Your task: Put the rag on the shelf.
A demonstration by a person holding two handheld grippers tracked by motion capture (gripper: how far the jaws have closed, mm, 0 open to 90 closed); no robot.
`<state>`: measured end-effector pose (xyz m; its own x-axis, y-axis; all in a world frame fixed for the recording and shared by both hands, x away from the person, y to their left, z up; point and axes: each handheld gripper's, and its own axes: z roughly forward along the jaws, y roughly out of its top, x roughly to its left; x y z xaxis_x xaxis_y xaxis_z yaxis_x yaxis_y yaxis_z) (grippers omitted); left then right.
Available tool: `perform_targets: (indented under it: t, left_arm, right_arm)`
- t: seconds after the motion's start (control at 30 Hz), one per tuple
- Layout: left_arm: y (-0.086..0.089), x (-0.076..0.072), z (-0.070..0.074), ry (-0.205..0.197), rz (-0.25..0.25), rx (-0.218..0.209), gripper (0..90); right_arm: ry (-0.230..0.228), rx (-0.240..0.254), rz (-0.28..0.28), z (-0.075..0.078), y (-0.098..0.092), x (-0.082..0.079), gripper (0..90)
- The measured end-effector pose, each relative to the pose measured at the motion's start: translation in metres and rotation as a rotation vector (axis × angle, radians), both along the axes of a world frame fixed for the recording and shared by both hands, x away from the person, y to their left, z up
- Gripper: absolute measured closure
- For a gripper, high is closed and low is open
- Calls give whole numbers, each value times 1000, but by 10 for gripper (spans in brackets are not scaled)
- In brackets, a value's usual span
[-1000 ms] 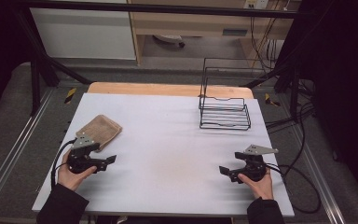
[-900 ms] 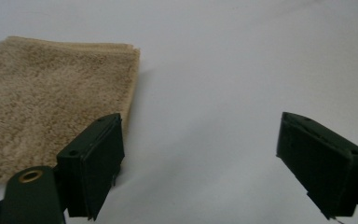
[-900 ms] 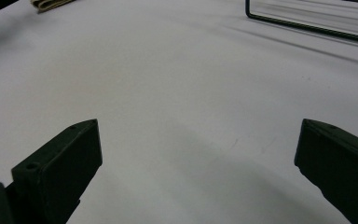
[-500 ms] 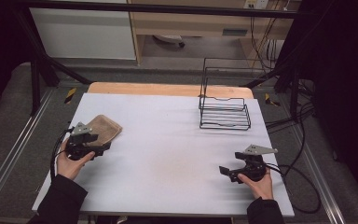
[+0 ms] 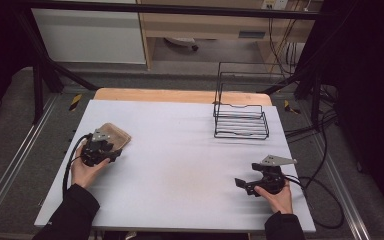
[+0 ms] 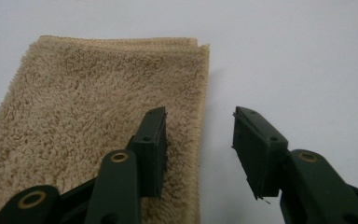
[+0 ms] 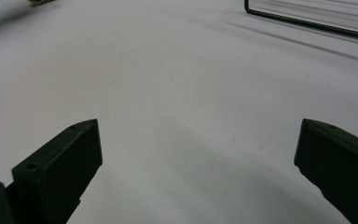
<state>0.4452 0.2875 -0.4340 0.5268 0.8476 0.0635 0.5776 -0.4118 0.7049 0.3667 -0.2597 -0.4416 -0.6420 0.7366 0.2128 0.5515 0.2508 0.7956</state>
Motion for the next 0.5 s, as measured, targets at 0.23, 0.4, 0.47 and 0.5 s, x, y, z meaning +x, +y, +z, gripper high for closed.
perform_targets:
  t: [0.23, 0.4, 0.47, 0.5]
  left_arm:
    - [-2, 8, -8, -13, 10, 18, 610]
    - [-1, 10, -9, -8, 15, 12, 645]
    - [0, 12, -10, -5, 24, 8, 674]
    - [0, 13, -10, -4, 26, 6, 680]
  right_arm:
    - [-3, -1, -2, 0, 0, 0, 12]
    - [1, 1, -1, 0, 0, 0, 12]
    - [0, 1, -2, 0, 0, 0, 12]
    - [-1, 0, -3, 0, 0, 0, 12]
